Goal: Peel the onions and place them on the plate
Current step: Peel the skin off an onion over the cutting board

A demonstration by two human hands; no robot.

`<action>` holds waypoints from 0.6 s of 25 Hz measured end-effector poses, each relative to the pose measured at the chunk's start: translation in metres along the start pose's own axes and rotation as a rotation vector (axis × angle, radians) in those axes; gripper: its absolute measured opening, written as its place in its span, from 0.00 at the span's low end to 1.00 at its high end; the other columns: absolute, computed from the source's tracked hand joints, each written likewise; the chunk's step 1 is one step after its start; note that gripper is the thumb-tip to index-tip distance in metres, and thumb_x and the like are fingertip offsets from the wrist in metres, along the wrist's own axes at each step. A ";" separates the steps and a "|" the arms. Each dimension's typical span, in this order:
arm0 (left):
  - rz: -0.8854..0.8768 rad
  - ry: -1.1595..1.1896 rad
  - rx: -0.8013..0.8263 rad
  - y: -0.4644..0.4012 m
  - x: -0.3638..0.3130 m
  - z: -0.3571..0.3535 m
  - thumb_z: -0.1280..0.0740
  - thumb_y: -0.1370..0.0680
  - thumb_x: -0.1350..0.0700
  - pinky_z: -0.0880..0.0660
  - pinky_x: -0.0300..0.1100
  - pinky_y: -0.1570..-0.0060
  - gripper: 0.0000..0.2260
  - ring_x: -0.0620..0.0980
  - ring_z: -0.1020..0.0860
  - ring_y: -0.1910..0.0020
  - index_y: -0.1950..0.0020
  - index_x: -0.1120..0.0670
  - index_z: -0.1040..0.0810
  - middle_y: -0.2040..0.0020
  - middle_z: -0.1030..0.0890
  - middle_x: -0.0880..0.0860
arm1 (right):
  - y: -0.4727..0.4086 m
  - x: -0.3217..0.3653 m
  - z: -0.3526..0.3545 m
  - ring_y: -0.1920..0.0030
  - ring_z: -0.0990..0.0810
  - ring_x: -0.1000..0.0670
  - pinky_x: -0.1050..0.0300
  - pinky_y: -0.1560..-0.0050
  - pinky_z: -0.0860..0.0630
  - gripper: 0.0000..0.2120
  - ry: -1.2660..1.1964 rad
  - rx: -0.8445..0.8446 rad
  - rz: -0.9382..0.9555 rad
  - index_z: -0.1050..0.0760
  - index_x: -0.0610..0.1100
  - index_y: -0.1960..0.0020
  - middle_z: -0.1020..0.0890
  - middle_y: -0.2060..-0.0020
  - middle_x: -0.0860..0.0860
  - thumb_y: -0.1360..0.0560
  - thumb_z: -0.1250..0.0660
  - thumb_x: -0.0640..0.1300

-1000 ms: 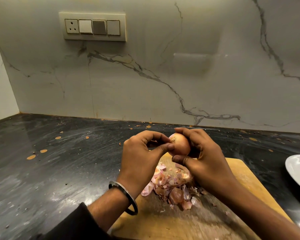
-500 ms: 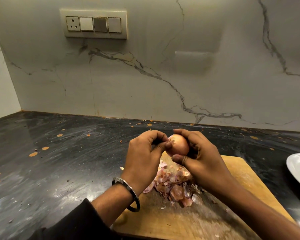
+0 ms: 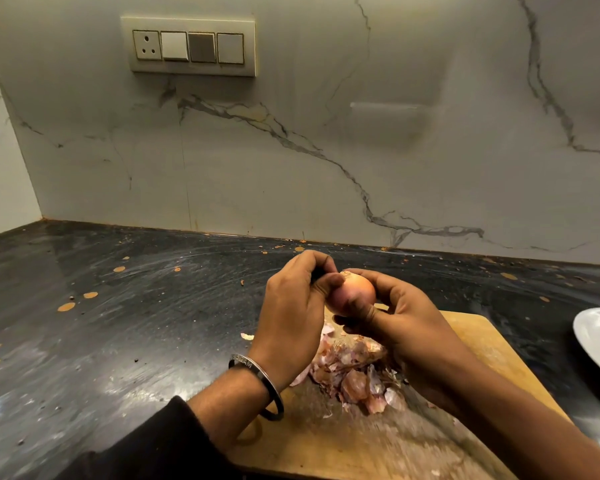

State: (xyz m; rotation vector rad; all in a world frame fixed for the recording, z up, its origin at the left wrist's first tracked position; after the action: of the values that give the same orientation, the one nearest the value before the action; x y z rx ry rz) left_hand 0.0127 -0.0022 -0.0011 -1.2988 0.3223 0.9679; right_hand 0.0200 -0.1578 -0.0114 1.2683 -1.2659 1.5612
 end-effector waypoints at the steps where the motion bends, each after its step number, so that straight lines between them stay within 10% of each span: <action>1: 0.009 0.039 0.000 0.000 0.000 0.001 0.34 0.21 0.62 0.27 0.30 0.60 0.06 0.39 0.24 0.57 0.54 0.51 0.24 0.59 0.22 0.44 | 0.000 0.000 0.000 0.54 0.13 0.43 0.59 0.57 0.19 0.23 -0.029 0.012 -0.013 0.22 0.47 0.37 0.19 0.43 0.43 0.31 0.25 0.45; 15: 0.044 0.030 0.171 -0.005 -0.002 0.016 0.27 0.26 0.62 0.24 0.32 0.61 0.10 0.38 0.22 0.62 0.56 0.47 0.21 0.61 0.20 0.43 | 0.000 0.010 0.009 0.49 0.15 0.47 0.56 0.52 0.17 0.26 0.154 0.013 0.053 0.22 0.54 0.38 0.19 0.42 0.48 0.36 0.23 0.51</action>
State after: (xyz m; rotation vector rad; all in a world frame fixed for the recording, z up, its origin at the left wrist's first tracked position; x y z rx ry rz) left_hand 0.0099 0.0114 0.0081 -1.1549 0.4486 0.9374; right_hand 0.0195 -0.1666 -0.0020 1.1075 -1.2019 1.6734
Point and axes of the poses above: each hand's wrist, its own y-axis away from the middle knuckle, its own z-axis out of the back of the hand, x = y × z, the point moved 1 cm from there along -y, towards the middle knuckle
